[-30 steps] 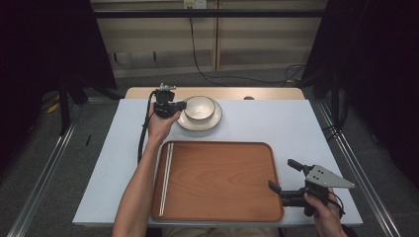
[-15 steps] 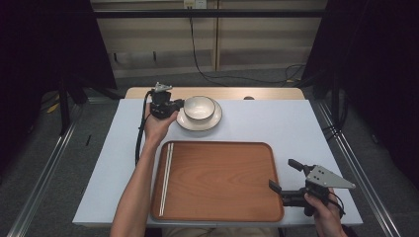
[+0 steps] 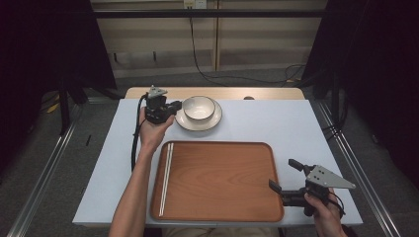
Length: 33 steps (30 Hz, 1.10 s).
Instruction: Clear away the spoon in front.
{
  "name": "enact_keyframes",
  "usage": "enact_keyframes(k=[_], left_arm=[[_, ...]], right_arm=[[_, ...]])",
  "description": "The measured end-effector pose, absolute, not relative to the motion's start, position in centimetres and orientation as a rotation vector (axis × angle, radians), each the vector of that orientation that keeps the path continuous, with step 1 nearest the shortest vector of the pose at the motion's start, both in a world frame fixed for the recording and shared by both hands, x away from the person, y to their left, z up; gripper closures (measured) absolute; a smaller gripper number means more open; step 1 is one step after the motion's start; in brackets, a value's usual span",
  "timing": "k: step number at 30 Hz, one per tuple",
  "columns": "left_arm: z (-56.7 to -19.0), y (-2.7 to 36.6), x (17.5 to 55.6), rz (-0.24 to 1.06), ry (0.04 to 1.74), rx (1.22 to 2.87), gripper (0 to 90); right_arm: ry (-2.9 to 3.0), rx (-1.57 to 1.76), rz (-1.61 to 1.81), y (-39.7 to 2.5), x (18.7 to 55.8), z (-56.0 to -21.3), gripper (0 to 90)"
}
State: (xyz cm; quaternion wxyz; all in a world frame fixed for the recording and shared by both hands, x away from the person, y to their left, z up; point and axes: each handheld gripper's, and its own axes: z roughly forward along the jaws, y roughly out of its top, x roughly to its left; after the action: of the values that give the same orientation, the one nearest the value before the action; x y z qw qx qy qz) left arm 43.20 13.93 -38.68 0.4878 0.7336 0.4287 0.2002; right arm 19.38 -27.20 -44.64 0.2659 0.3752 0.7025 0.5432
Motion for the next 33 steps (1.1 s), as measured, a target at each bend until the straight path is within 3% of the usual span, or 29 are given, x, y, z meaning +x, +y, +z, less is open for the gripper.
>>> enact_keyframes(k=[11,33], left_arm=[[-38.8,14.6,40.5,0.516,1.023,1.756,84.5],[-41.0,15.3,36.4,0.45,1.024,1.733,84.6]], right_arm=[[1.901,1.003,1.47,-27.2,19.3,-44.6,2.9],[1.897,0.991,1.464,-27.1,19.3,-44.6,2.9]])
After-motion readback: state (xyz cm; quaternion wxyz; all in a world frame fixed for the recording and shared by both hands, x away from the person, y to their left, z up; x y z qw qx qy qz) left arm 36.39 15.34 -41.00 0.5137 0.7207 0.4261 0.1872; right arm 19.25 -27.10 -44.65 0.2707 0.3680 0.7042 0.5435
